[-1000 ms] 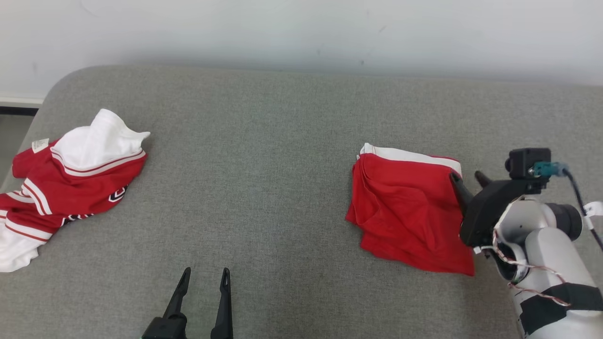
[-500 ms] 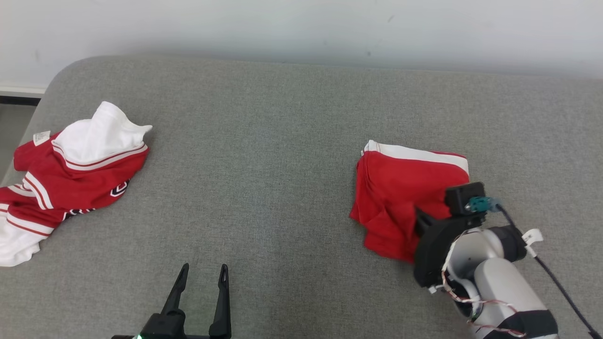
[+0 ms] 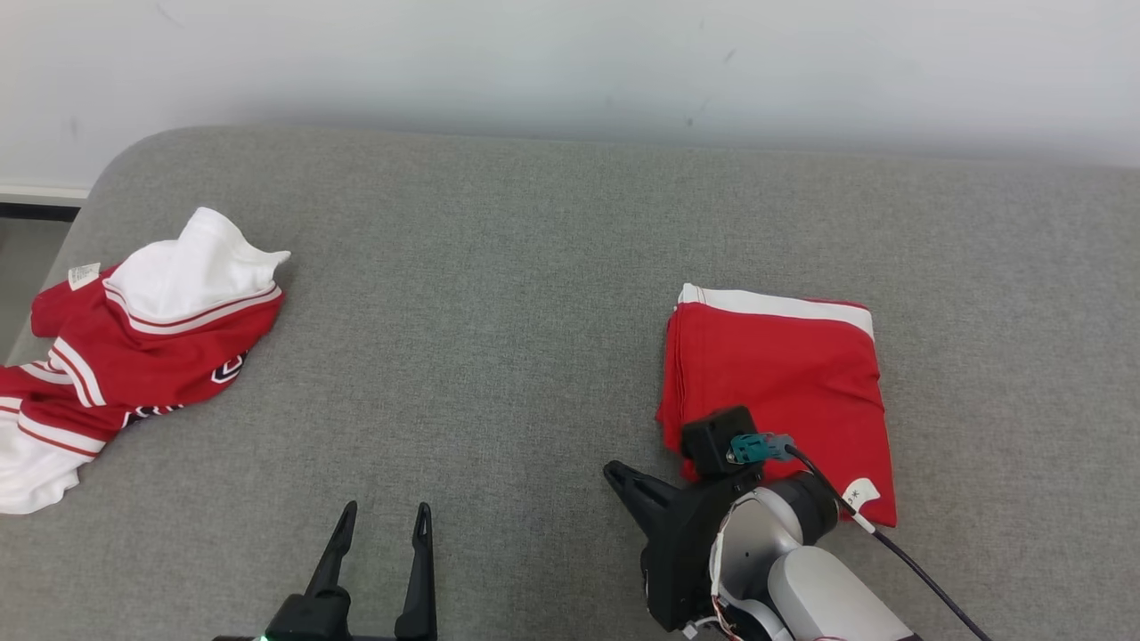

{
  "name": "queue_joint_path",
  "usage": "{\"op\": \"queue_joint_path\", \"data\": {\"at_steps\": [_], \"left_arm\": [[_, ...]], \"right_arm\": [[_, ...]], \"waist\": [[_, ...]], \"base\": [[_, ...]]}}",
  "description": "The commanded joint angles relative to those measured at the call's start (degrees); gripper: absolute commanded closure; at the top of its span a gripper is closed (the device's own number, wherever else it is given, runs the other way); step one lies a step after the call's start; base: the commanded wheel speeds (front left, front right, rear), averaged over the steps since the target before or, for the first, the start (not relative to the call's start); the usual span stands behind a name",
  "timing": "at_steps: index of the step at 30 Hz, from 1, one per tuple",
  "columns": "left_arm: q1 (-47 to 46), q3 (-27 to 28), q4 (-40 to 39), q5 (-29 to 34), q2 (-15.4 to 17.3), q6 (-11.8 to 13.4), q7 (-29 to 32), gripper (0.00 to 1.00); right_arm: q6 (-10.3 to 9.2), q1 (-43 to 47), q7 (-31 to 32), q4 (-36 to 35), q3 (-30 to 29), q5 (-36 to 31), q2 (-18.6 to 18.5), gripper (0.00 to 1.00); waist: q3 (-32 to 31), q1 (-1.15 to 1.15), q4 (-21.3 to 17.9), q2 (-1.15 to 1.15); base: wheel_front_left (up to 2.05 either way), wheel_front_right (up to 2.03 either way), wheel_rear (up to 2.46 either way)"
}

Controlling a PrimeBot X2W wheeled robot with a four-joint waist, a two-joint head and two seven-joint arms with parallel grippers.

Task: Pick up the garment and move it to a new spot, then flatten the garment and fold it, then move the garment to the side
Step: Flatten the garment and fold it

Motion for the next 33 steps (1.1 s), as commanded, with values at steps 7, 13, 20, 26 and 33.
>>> {"op": "queue_joint_path", "data": {"at_steps": [7,13,20,26,33], "left_arm": [[1.6,0.6,-0.4,0.7,-0.1,0.3,-0.2,0.00],[3.4,1.6,-1.2,0.8,-0.1,0.5,-0.2,0.00],[5.5,3.5,-3.0,1.3,-0.1,1.1,-0.2,0.00],[6.6,5.3,-4.6,1.6,-0.1,1.1,-0.2,0.00],[7.1,7.0,-5.7,1.9,-0.1,0.8,-0.2,0.00]], "right_arm": [[-0.11,2.8,-4.6,-4.3,-4.4,3.5,1.4,0.00],[-0.10,8.5,-9.1,-9.8,-14.7,2.0,2.0,0.00],[-0.10,16.2,-15.4,-16.1,-24.4,-4.0,2.5,0.00],[-0.10,21.9,-21.4,-17.9,-32.8,-8.7,2.8,0.00],[-0.10,25.1,-25.5,-15.7,-34.7,-10.6,2.7,0.00]], "waist": [[-2.0,0.00,-0.2,0.00],[-4.8,0.00,-1.0,0.00],[-7.4,0.00,-3.0,0.00],[-8.4,0.00,-4.7,0.00],[-9.0,0.00,-6.3,0.00]], "base": [[0.00,0.00,0.00],[0.00,0.00,0.00],[0.00,0.00,0.00],[0.00,0.00,0.00],[0.00,0.00,0.00]]}}
